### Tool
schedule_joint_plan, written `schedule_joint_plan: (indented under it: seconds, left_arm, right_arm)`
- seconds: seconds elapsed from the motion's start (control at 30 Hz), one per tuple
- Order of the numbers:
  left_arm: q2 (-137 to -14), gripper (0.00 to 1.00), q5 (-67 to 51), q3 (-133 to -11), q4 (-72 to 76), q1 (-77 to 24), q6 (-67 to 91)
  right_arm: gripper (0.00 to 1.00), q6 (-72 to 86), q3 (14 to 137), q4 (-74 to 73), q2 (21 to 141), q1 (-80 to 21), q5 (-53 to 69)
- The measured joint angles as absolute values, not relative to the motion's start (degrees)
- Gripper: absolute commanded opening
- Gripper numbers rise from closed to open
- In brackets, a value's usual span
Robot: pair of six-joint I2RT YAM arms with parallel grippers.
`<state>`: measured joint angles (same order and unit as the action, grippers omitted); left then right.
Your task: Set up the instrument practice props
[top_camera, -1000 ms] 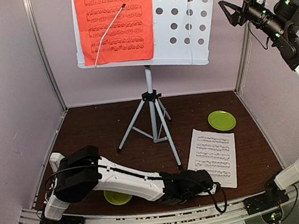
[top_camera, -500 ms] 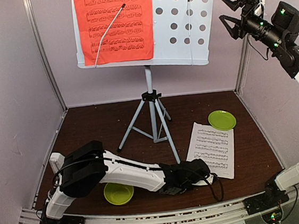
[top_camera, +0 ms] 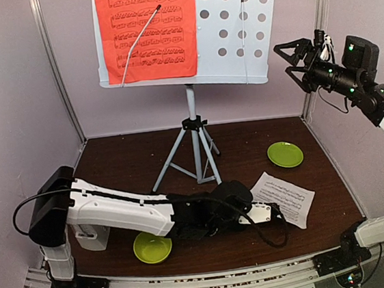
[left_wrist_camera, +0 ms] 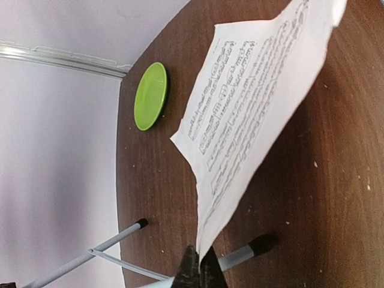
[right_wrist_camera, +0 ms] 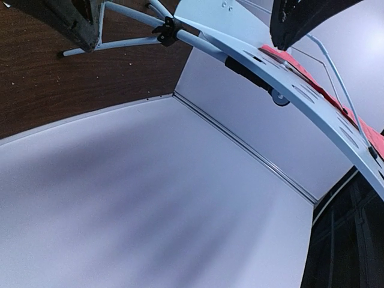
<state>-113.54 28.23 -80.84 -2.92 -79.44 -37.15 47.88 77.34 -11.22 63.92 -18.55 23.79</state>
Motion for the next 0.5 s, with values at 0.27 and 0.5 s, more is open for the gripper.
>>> schedule_joint_plan:
  seconds: [0.27, 0.5]
  left_arm:
    - [-109.0, 0.0, 26.5, -70.4, -4.1, -79.4, -38.2]
    - [-104.3, 0.0, 27.0, -64.3, -2.8, -79.4, -40.7]
  right_arm:
    - [1.0, 41.6, 74.1, -15.5, 60.7, -18.5, 24.4]
    - [1.0, 38.0, 68.8, -17.5, 60.5, -18.5, 27.3]
